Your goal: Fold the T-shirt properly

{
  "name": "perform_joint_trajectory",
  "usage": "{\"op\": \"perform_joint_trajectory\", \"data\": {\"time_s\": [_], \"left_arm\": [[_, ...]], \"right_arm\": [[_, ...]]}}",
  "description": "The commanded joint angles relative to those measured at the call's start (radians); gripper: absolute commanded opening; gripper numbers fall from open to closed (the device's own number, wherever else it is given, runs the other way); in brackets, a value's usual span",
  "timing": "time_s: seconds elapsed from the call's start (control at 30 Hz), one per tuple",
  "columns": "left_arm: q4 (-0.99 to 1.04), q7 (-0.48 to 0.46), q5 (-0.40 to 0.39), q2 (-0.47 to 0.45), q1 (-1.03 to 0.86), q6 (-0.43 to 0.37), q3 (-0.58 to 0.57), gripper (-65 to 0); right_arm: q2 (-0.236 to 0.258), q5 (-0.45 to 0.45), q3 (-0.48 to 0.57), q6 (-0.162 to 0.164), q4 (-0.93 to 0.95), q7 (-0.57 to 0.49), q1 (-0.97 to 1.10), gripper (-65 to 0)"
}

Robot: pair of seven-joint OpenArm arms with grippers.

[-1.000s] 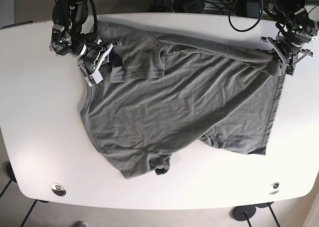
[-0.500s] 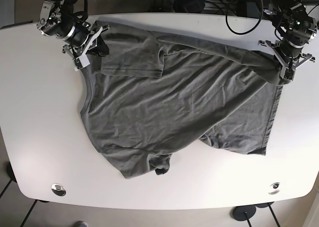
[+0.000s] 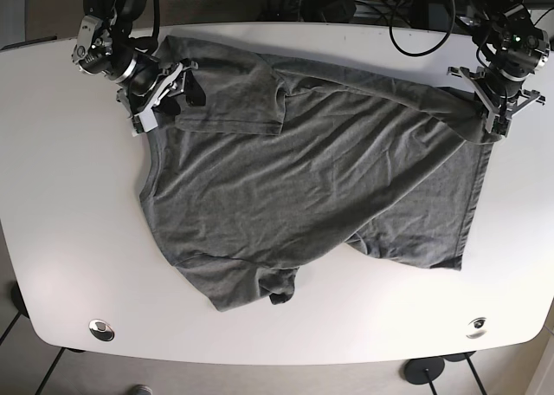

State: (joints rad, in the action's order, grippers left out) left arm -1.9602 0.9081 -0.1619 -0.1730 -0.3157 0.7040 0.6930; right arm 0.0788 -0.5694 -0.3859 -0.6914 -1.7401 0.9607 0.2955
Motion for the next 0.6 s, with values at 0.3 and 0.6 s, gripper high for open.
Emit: {"op": "perform_joint_trajectory", "data": {"time_s": [0.3, 0.6], "left_arm": [[-0.014, -0.017, -0.008, -0.013, 0.003, -0.006, 0.0, -65.0], [-0.012, -0.017, -0.006, -0.013, 0.006, -0.006, -0.002, -65.0]], "right_arm": [[0.008, -0.022, -0.012, -0.007, 0.052, -0.018, -0.035, -30.1], [0.006, -0.022, -0.091, -0.007, 0.056, -0.012, -0.034, -22.7]]}}
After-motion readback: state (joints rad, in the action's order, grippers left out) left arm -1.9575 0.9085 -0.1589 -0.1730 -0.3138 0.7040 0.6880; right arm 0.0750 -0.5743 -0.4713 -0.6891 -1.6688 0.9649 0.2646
